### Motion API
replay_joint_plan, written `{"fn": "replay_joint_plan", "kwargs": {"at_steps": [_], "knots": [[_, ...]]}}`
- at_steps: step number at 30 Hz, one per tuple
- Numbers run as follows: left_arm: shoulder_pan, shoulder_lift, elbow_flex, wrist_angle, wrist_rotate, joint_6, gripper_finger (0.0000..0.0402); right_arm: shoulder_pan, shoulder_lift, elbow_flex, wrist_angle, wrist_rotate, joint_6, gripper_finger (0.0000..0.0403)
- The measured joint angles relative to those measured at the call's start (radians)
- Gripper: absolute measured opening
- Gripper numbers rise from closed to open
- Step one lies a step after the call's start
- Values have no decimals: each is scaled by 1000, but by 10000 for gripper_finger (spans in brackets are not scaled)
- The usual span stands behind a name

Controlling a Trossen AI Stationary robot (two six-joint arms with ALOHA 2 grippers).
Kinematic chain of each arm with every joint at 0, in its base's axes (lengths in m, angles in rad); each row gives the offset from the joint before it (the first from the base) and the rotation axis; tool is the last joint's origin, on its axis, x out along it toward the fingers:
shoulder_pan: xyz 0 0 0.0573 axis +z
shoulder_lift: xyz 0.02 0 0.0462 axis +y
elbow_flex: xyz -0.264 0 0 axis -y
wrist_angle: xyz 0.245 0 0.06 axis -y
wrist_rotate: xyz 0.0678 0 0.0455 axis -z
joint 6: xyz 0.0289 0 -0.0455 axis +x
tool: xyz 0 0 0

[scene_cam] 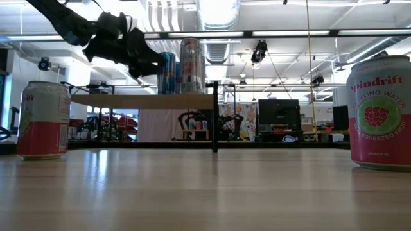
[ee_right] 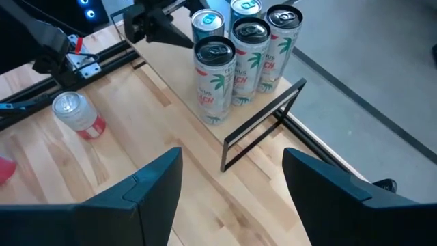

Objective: Place canned beverage on shelf
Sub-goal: Put the right blue soda can on the shelf aligned with the other blue soda can

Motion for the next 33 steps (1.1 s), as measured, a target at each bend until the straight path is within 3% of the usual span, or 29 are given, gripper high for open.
{"fn": "replay_joint_plan", "kwargs": {"at_steps": [4,12,23,33], "knots": [[0,-48,0,-108,-25,58,323,0,0,0,0,0,0,243],[0,-105,0,-310,-182,130,322,0,13,0,0,0,1,240],[-2,-20,1,-309,-244,65,310,0,25,-1,0,-1,-24,237],[-2,33,1,-211,-245,23,310,0,24,-1,0,-1,-23,233]]}}
